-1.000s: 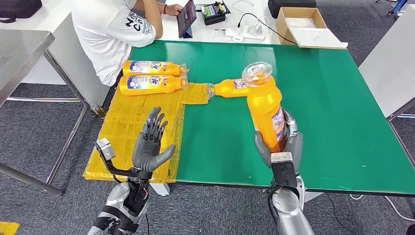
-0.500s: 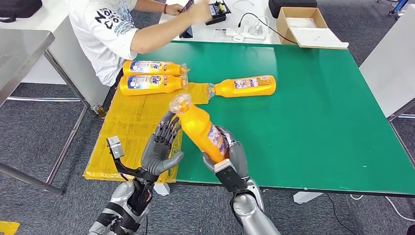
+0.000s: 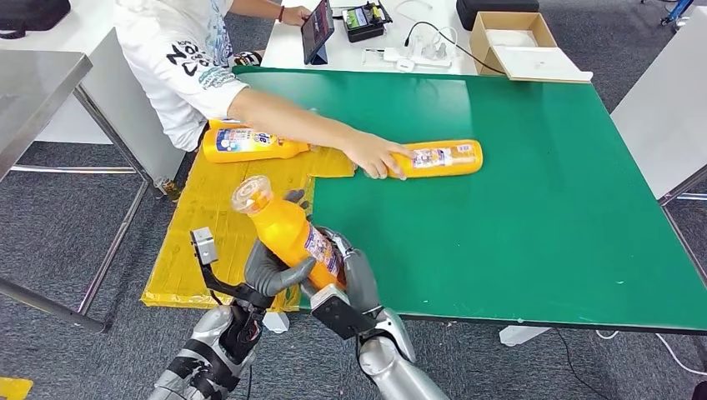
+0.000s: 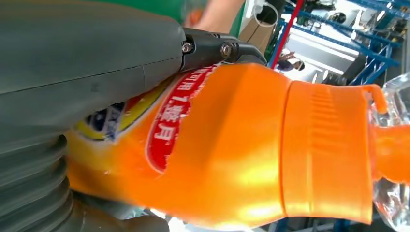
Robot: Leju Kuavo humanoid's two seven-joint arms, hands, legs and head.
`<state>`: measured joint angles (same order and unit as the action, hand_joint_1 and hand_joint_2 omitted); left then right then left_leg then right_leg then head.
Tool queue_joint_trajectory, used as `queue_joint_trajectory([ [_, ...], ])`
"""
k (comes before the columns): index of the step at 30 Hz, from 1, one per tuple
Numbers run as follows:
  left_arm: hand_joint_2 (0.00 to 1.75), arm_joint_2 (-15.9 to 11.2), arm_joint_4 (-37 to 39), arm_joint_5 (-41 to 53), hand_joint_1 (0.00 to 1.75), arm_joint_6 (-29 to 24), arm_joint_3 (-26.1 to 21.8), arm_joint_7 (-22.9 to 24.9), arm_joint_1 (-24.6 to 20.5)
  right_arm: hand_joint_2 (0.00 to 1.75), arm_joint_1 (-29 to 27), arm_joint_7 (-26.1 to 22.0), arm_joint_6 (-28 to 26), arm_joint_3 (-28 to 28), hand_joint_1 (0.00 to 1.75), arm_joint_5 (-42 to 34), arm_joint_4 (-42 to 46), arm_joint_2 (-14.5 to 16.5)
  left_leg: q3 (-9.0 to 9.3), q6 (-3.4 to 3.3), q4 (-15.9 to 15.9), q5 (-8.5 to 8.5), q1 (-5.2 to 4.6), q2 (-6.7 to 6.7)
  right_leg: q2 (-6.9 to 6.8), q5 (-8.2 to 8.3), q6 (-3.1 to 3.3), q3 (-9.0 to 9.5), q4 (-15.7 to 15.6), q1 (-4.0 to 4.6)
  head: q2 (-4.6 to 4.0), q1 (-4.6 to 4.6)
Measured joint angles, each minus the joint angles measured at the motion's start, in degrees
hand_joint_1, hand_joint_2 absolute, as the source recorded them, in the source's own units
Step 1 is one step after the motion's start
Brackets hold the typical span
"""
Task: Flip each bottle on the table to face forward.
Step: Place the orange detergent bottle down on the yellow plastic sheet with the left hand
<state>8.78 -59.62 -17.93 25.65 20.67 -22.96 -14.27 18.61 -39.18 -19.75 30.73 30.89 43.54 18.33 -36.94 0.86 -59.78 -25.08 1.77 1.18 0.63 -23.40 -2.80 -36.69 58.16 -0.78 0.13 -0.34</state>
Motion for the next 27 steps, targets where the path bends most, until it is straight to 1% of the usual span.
queue_joint_trajectory([
  [6, 1.75, -0.4, 0.7, -0.6, 0.0, -0.7, 0.0, 0.1, 0.2, 1.75, 0.8, 0.0, -0.5, 2.1, 1.75, 0.0, -3.2, 0.6, -0.03, 0.0, 0.0, 0.0, -0.01, 0.0, 0.0, 0.0, 0.0, -0.01, 0.0, -0.01, 0.0, 0.01],
  [12, 1.75, -0.7, 1.5, -2.7, 0.0, -0.7, -0.3, 0.1, 0.4, 1.75, 1.9, 1.1, -0.2, 4.4, 1.75, 0.6, -6.0, 0.6, -0.02, 0.0, 0.0, 0.0, -0.01, 0.0, 0.0, 0.0, 0.0, -0.04, 0.0, -0.01, 0.0, 0.01],
  [13, 1.75, -0.7, 1.6, -2.9, 0.03, -0.7, -0.4, 0.1, 0.5, 1.75, 2.0, 1.2, -0.2, 4.7, 1.75, 0.5, -6.4, 0.6, -0.02, 0.0, 0.0, 0.0, -0.01, 0.0, 0.0, 0.0, 0.0, -0.05, 0.0, -0.01, 0.0, 0.01],
  [14, 1.75, -0.7, 1.6, -3.0, 0.42, -0.7, -0.5, 0.1, 0.5, 1.75, 2.2, 1.4, -0.1, 4.9, 1.75, 0.4, -6.8, 0.6, -0.02, 0.0, 0.0, 0.0, -0.01, 0.0, 0.0, 0.0, 0.0, -0.05, 0.0, -0.01, 0.0, 0.01],
  [16, 1.75, -0.7, 1.7, -3.2, 1.3, -0.8, -0.6, 0.1, 0.6, 1.75, 2.4, 1.6, -0.1, 5.2, 1.75, 0.3, -7.4, 0.6, -0.03, 0.0, 0.0, 0.0, -0.01, 0.0, 0.0, 0.0, 0.0, -0.05, 0.0, -0.01, 0.0, 0.01],
  [17, 1.75, -0.7, 1.7, -3.4, 1.7, -0.8, -0.7, 0.1, 0.7, 1.75, 2.5, 1.8, -0.1, 5.3, 1.75, 0.2, -7.7, 0.6, -0.03, 0.0, 0.0, 0.0, -0.01, 0.0, 0.0, 0.0, 0.0, -0.05, 0.0, -0.01, 0.0, 0.0],
  [18, 1.75, -0.7, 1.7, -3.6, 1.75, -0.8, -0.8, 0.1, 0.8, 1.75, 2.5, 1.9, -0.1, 5.3, 1.75, 0.2, -7.9, 0.6, -0.03, 0.0, 0.0, 0.0, -0.01, 0.0, 0.0, 0.0, 0.0, -0.05, 0.0, -0.01, 0.0, 0.0],
  [27, 1.75, -0.7, 1.7, -4.2, 1.75, -1.0, -0.9, 0.2, 1.1, 1.75, 3.2, 2.6, -0.6, 6.0, 1.74, 0.1, -9.3, 0.6, -0.03, 0.0, 0.0, 0.0, -0.01, -0.01, 0.0, 0.0, 0.0, -0.06, 0.0, -0.01, 0.0, 0.01],
])
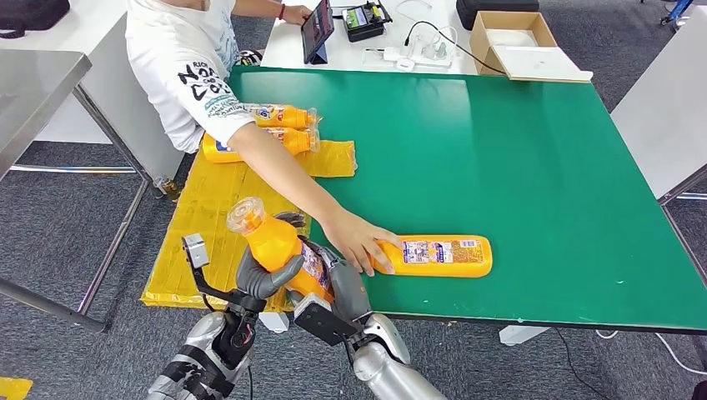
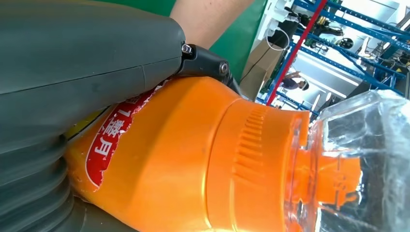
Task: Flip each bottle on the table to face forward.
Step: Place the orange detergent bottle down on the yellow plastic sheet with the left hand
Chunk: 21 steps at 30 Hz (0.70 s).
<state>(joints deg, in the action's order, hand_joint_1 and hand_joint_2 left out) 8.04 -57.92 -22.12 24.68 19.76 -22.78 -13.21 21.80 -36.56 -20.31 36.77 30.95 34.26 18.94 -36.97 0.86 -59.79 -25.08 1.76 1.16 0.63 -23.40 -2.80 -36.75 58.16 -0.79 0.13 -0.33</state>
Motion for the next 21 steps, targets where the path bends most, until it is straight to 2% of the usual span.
queue_joint_trajectory([
  [2, 1.75, 0.0, 0.0, 0.1, 1.75, -0.1, 0.0, -0.1, 0.0, 1.75, 0.0, 0.2, -0.6, 0.1, 1.73, 0.0, -0.1, 0.0, 0.0, 0.0, 0.0, 0.0, 0.0, 0.0, 0.0, 0.0, 0.0, 0.0, 0.0, 0.0, 0.0, 0.0],
  [3, 1.75, 0.0, 0.0, 0.2, 1.75, -0.1, 0.0, -0.1, 0.0, 1.75, 0.1, 0.3, -1.1, 0.1, 1.64, 0.0, -0.2, 0.0, 0.0, 0.0, 0.0, 0.0, 0.0, 0.0, 0.0, 0.0, 0.0, 0.0, 0.0, 0.0, 0.0, 0.0],
  [5, 1.75, 0.0, -0.1, 0.4, 1.75, -0.1, 0.0, -0.1, 0.0, 1.75, 0.1, 0.4, -2.1, 0.1, 0.79, 0.0, -0.3, 0.0, 0.0, 0.0, 0.0, 0.0, 0.0, 0.0, 0.0, 0.0, 0.0, 0.0, 0.0, 0.0, 0.0, 0.0],
  [6, 1.75, 0.0, -0.1, 0.5, 1.75, -0.1, 0.0, -0.1, -0.1, 1.31, 0.1, 0.5, -2.6, 0.1, 0.37, 0.0, -0.3, 0.1, 0.0, 0.0, 0.0, 0.0, 0.0, 0.0, 0.0, 0.0, 0.0, 0.0, 0.0, 0.0, 0.0, 0.0],
  [7, 1.75, 0.0, -0.2, 0.6, 1.75, -0.1, 0.0, -0.1, -0.1, 0.87, 0.1, 0.5, -3.2, 0.1, 0.02, -0.1, -0.3, 0.1, 0.0, 0.0, 0.0, 0.0, 0.0, 0.0, 0.0, 0.0, 0.0, 0.0, 0.0, 0.0, 0.0, 0.0],
  [9, 1.75, 0.0, -0.5, 0.7, 1.75, -0.2, 0.0, -0.1, -0.3, 0.0, 0.1, 0.5, -4.5, 0.0, 0.0, -0.7, -0.4, 0.3, 0.0, 0.0, 0.0, 0.0, 0.0, 0.0, 0.0, 0.0, 0.0, 0.0, 0.0, 0.0, 0.0, 0.01],
  [16, 1.75, 0.1, -1.7, 1.8, 1.75, -1.7, 0.1, -0.2, -0.5, 0.0, 0.4, 0.3, -5.5, -0.9, 0.0, -3.6, -0.2, 0.9, 0.0, 0.0, 0.0, 0.0, 0.0, -0.01, 0.0, 0.0, 0.0, 0.0, 0.0, 0.0, 0.0, 0.01],
  [18, 1.75, 0.2, -2.4, 3.9, 1.75, -4.2, 0.1, -1.0, -0.5, 0.0, 0.3, -0.1, -5.1, -1.5, 0.0, -4.8, 0.6, 0.9, 0.0, 0.0, 0.0, 0.01, 0.0, 0.0, 0.0, 0.0, 0.0, 0.0, 0.0, 0.0, 0.0, 0.0],
  [21, 1.75, 0.5, -4.0, 10.8, 1.75, -12.2, -0.1, -3.5, -0.7, 0.0, -0.4, -0.5, -4.5, -2.8, 0.0, -6.6, 3.7, 0.6, -0.01, 0.0, 0.0, 0.01, 0.0, 0.01, 0.0, 0.0, 0.0, 0.0, 0.0, 0.0, 0.0, 0.01],
])
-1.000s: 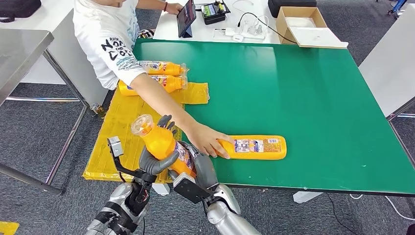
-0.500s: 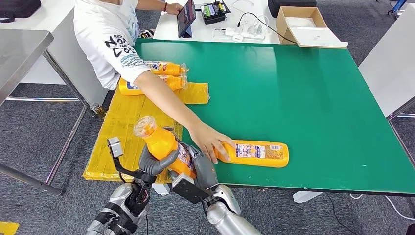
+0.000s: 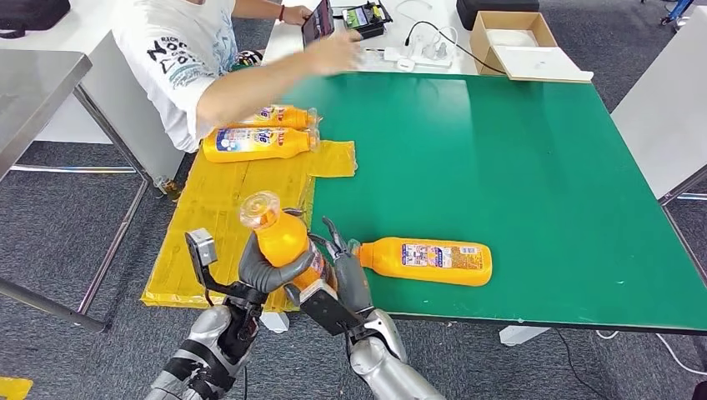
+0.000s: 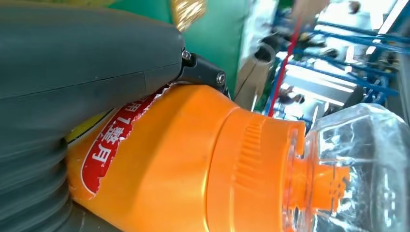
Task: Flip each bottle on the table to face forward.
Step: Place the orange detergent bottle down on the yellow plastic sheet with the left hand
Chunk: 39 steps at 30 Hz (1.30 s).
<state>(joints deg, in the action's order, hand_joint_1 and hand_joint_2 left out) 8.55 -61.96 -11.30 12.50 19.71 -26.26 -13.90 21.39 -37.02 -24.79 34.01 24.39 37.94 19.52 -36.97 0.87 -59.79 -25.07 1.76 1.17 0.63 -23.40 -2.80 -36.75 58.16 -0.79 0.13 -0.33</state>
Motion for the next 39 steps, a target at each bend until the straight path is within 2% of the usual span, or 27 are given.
queue_joint_trajectory([
  [5, 1.75, 0.5, -2.0, 12.6, 1.75, -18.1, -3.5, -4.6, -1.7, 0.0, -2.8, 0.5, 0.4, -2.1, 0.0, -1.9, 9.9, -1.6, 0.0, 0.0, 0.0, 0.01, 0.0, -0.02, 0.0, 0.02, -0.01, -0.01, 0.0, 0.0, 0.0, -0.01],
  [8, 1.75, 0.6, -2.4, 18.8, 1.75, -27.0, -6.8, -6.8, -3.2, 0.0, -4.5, 0.3, 0.2, -3.1, 0.0, -3.0, 16.3, -2.3, -0.01, 0.01, 0.0, 0.02, 0.01, -0.01, 0.0, 0.02, -0.01, -0.01, 0.0, 0.01, 0.0, 0.0],
  [15, 1.75, 0.2, -0.5, 27.9, 1.75, -37.2, -13.2, -8.7, -7.5, 0.0, -6.9, -1.0, -1.4, -4.0, 0.0, -5.4, 27.0, -3.4, -0.01, 0.01, 0.0, 0.02, 0.01, -0.01, 0.0, 0.02, -0.01, -0.01, 0.0, 0.0, 0.0, 0.01],
  [21, 1.75, -1.9, 8.2, 42.8, 1.75, -44.3, -14.6, -6.2, -13.0, 0.0, -8.1, -2.7, -3.7, -4.3, 0.0, -8.2, 33.7, -3.5, 0.0, 0.01, 0.0, 0.03, 0.0, -0.01, 0.0, 0.02, -0.01, 0.0, 0.0, 0.0, 0.0, 0.01],
  [25, 1.75, -3.5, 16.8, 53.8, 1.75, -46.1, -14.1, -3.4, -15.9, 0.0, -8.2, -3.0, -6.4, -4.0, 0.0, -7.4, 37.1, -3.7, 0.0, 0.01, 0.0, 0.03, 0.01, -0.02, 0.0, 0.02, -0.01, 0.0, 0.0, 0.0, 0.0, 0.0],
  [31, 1.75, -6.4, 29.1, 69.3, 1.75, -39.6, -8.6, 3.7, -18.8, 0.0, -8.2, -3.0, -6.2, -3.1, 0.0, -7.3, 39.0, -4.2, 0.0, 0.01, 0.0, 0.03, 0.0, -0.03, 0.01, 0.02, -0.01, -0.01, 0.0, 0.0, 0.0, 0.01],
  [39, 1.75, -9.2, 36.1, 74.0, 1.75, -33.9, -3.3, 5.4, -21.5, 0.0, -8.1, -3.0, -4.7, -2.7, 0.0, -8.0, 39.4, -4.6, 0.04, 0.02, 0.0, 0.02, 0.01, -0.06, 0.02, 0.02, 0.0, 0.02, 0.0, 0.01, 0.0, 0.0],
])
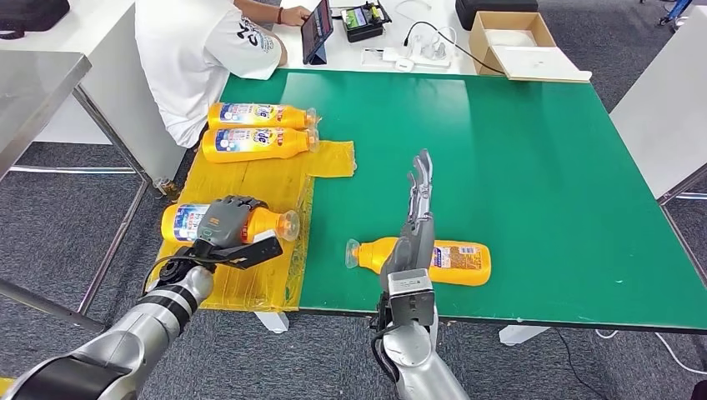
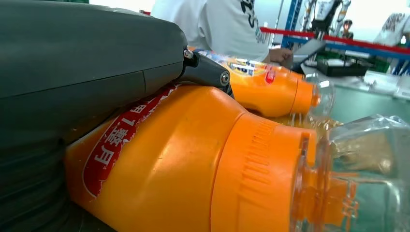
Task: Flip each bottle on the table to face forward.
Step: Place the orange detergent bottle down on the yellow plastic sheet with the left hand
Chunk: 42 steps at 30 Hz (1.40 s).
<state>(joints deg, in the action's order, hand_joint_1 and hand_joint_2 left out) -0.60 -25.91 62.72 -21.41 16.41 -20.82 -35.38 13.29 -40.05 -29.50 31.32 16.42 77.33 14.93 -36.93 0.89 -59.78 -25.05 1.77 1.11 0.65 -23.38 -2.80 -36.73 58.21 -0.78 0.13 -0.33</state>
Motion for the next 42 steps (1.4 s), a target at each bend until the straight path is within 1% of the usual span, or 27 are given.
queue_joint_trajectory([
  [6, 1.75, -0.8, 1.4, 0.1, 1.75, 1.1, 0.5, 0.1, -0.5, 0.0, 0.0, 0.0, 0.3, 0.2, 0.0, -0.1, 0.0, 0.0, 0.05, 0.01, 0.0, 0.01, 0.0, -0.01, 0.01, 0.0, 0.0, 0.04, 0.0, 0.0, 0.0, 0.0],
  [10, 1.75, -1.1, 2.0, 0.0, 1.75, 3.1, 0.8, -0.2, -0.9, 0.0, 0.0, 0.0, 1.0, 0.3, 0.0, -0.2, 0.0, 0.0, 0.09, 0.01, 0.0, 0.01, 0.0, 0.0, 0.0, 0.0, 0.0, 0.1, 0.0, 0.0, 0.0, 0.01],
  [11, 1.75, -1.2, 2.1, 0.1, 1.53, 3.6, 0.9, -0.3, -1.0, 0.0, 0.0, 0.0, 1.3, 0.3, 0.0, -0.2, 0.0, 0.0, 0.1, 0.01, 0.0, 0.01, 0.0, 0.0, 0.0, 0.0, 0.0, 0.12, 0.0, 0.0, 0.0, 0.01],
  [14, 1.75, -1.4, 2.6, 0.2, 0.22, 5.1, 1.1, -0.5, -1.3, 0.0, 0.1, 0.2, 2.1, 0.3, 0.0, -0.5, -0.1, 0.0, 0.17, 0.01, 0.0, 0.0, 0.0, 0.0, 0.0, -0.01, 0.01, 0.18, 0.0, 0.0, 0.0, 0.0],
  [15, 1.31, -1.4, 2.7, 0.2, 0.0, 5.8, 1.1, -0.5, -1.4, 0.0, 0.1, 0.3, 2.5, 0.3, 0.0, -0.6, -0.2, 0.0, 0.19, 0.01, 0.0, 0.0, 0.0, 0.0, 0.0, -0.01, 0.01, 0.19, 0.0, 0.0, 0.0, -0.01],
  [18, 0.0, -1.5, 3.1, -0.3, 0.0, 9.0, 1.1, -0.7, -1.7, 0.0, 0.1, 0.4, 3.5, 0.3, 0.0, -0.7, -0.6, 0.0, 0.25, 0.01, 0.0, 0.0, 0.0, 0.01, 0.0, -0.01, 0.01, 0.26, 0.0, 0.0, 0.0, -0.01],
  [21, 0.0, -1.6, 3.4, -1.1, 0.0, 11.4, 1.1, -1.0, -2.0, 0.0, 0.1, 0.5, 4.3, 0.3, 0.0, -0.8, -1.1, 0.0, 0.34, 0.01, 0.0, 0.0, 0.0, 0.04, 0.0, -0.01, 0.01, 0.37, 0.0, 0.0, 0.0, -0.01],
  [25, 0.0, -1.7, 3.4, -1.8, 0.0, 11.9, 1.1, -1.1, -2.0, 0.0, 0.1, 0.5, 4.7, 0.3, 0.0, -0.9, -1.7, 0.0, 0.36, 0.01, 0.0, 0.0, -0.01, 0.06, -0.01, -0.02, 0.02, 0.43, 0.0, -0.01, 0.0, 0.01],
  [28, 0.0, -1.7, 3.5, -3.6, 0.0, 13.6, 0.9, -1.8, -1.9, 0.0, 0.2, 0.6, 5.3, 0.3, 0.0, -0.9, -2.1, 0.0, 0.36, 0.01, 0.0, 0.0, -0.02, 0.07, -0.02, -0.03, 0.02, 0.45, 0.0, -0.02, 0.0, 0.0],
  [32, 0.0, -1.7, 3.6, -7.2, 0.0, 17.8, -0.4, -4.8, -1.9, 0.0, 0.4, 0.7, 6.0, 0.3, 0.0, -0.9, -2.9, 0.0, 0.42, 0.01, 0.0, 0.0, -0.02, 0.09, -0.02, -0.03, 0.02, 0.51, 0.0, -0.02, 0.0, 0.0],
  [37, 0.0, -1.7, 3.6, -13.4, 0.0, 24.8, -3.3, -9.4, -1.7, 0.0, 0.8, 0.6, 6.5, 0.3, 0.0, -1.0, -4.2, 0.0, 0.55, 0.01, 0.0, 0.0, -0.01, 0.11, -0.04, -0.04, 0.03, 0.65, 0.0, -0.01, 0.0, 0.0],
  [39, 0.0, -1.7, 3.6, -14.2, 0.0, 26.0, -4.3, -10.0, -1.6, 0.0, 1.0, 0.6, 6.5, 0.3, 0.0, -1.1, -4.7, 0.0, 0.6, 0.02, 0.1, 0.0, -0.01, 0.11, -0.04, -0.04, 0.03, 0.7, 0.0, -0.01, 0.0, 0.0],
  [42, 0.0, -1.7, 3.6, -14.5, 0.0, 26.2, -5.1, -10.3, -1.5, 0.0, 1.2, 0.5, 6.5, 0.3, 0.0, -1.1, -5.2, 0.0, 0.64, 0.01, 0.1, 0.0, -0.01, 0.11, -0.04, -0.04, 0.03, 0.75, 0.0, -0.02, 0.0, 0.0],
])
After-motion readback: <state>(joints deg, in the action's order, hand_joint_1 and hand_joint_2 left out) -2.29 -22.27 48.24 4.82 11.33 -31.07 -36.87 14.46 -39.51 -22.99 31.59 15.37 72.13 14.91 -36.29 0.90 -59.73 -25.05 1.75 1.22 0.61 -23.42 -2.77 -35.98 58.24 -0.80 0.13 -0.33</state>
